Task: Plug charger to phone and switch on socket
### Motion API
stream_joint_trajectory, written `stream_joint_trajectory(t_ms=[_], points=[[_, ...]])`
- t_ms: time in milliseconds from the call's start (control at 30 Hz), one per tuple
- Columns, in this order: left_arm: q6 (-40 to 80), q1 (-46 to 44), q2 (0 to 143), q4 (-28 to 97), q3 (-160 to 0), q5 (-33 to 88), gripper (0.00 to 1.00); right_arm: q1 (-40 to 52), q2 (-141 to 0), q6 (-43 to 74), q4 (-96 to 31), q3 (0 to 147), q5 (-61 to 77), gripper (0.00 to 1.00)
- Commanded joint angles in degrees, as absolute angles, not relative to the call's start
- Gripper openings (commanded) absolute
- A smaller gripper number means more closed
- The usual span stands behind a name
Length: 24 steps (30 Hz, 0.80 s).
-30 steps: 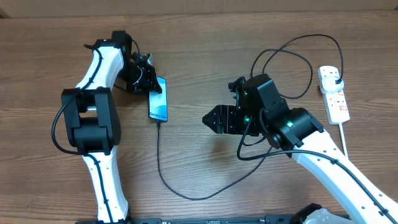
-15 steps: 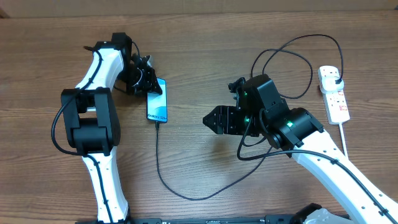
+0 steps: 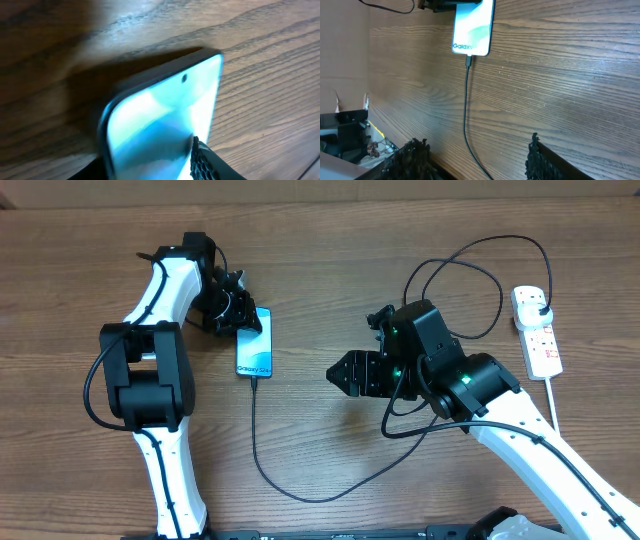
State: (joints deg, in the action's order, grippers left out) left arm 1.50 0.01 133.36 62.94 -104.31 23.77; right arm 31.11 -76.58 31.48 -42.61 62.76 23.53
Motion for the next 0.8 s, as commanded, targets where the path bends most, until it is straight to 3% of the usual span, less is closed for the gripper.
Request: stream_joint_trajectory(t_ms=[0,367,767], points=[[1.7,0.3,134.7,63.2,-102.6,15.8,0.48,30.9,-76.6,31.0,-42.3,63.0,22.9,0.66],[1.7,0.3,134.7,63.2,-102.6,14.4,0.52,30.9,-76.6,31.0,-42.4,63.0,22.9,0.66],[4.6,0.8,130.9,70.3,-113.0,12.4,0.44,30.9,-76.6,29.5,-43.5,63.0,22.5,0.66]])
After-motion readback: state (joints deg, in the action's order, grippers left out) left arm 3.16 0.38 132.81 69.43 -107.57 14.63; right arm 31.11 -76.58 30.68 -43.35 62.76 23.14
